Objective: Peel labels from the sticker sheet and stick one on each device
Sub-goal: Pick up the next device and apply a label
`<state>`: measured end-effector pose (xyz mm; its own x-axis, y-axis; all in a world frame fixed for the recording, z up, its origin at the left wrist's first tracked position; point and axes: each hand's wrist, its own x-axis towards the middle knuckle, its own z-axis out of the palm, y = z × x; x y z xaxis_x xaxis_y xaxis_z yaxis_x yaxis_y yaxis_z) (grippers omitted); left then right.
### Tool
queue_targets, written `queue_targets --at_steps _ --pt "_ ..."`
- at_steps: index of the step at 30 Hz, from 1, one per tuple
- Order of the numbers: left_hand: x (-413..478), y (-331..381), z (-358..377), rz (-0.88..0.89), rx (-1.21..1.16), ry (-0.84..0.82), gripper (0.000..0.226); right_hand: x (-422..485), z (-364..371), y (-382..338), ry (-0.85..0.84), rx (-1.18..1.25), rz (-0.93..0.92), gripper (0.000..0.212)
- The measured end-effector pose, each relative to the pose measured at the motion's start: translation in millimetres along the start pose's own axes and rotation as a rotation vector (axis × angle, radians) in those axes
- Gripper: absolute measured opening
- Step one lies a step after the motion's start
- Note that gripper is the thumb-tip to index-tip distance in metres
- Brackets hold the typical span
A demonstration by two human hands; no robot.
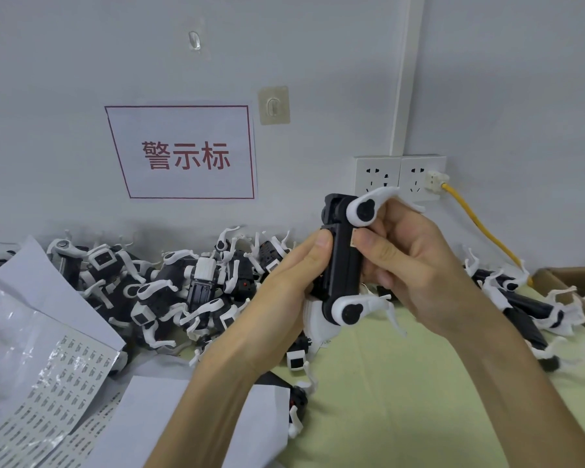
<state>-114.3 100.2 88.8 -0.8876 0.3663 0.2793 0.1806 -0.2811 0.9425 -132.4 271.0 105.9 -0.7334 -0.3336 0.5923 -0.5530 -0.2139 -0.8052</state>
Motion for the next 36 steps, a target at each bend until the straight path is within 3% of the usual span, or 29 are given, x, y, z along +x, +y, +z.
queue_targets --at_steps 3,7,10,11,15,20,22,26,28,32,34,36 --pt "5.4 -0.1 2.1 -0.004 -0.023 0.021 0.050 0.5 0.7 1.1 0.006 -0.027 -0.017 0.039" --pt "13.0 1.5 6.2 -0.026 -0.019 0.027 0.037 -0.5 3.0 0.8 0.030 -0.083 -0.005 0.024" --pt "11.5 -2.1 5.1 -0.039 -0.036 0.080 0.055 -0.9 3.4 -3.3 -0.025 -0.176 0.078 0.007" --pt "9.6 -3.1 4.6 -0.045 -0.046 0.109 0.057 -1.5 2.2 -4.5 -0.038 -0.228 0.114 0.014" --pt "10.4 -2.6 9.2 -0.104 -0.139 0.170 0.042 -5.7 -10.6 -18.0 -0.163 -0.403 0.273 0.029" --pt "12.0 -10.8 19.3 -0.220 -0.064 0.170 0.032 -16.9 -44.8 -44.9 -0.239 -0.539 0.377 0.014" --pt "12.7 -14.3 21.3 -0.246 -0.063 0.134 0.028 -20.5 -57.9 -50.6 -0.202 -0.589 0.361 0.018" --pt "10.1 -18.5 20.5 -0.254 -0.032 0.101 0.024 -24.7 -68.0 -57.7 0.085 -0.473 0.194 0.021" --pt "8.8 -19.5 18.7 -0.271 0.027 0.054 0.028 -17.2 -67.2 -49.1 0.107 -0.475 0.166 0.026" --pt "4.2 -20.0 12.8 -0.366 0.141 -0.148 0.043 -0.6 -56.1 -18.5 -0.167 -0.550 0.486 0.021" --pt "3.4 -19.7 5.9 -0.434 0.156 -0.195 0.048 -7.3 -57.1 -9.7 -0.354 -0.489 0.560 0.032" --pt "5.8 -18.8 -1.4 -0.487 0.144 -0.178 0.063 -18.2 -61.1 -6.2 -0.372 -0.359 0.597 0.031"
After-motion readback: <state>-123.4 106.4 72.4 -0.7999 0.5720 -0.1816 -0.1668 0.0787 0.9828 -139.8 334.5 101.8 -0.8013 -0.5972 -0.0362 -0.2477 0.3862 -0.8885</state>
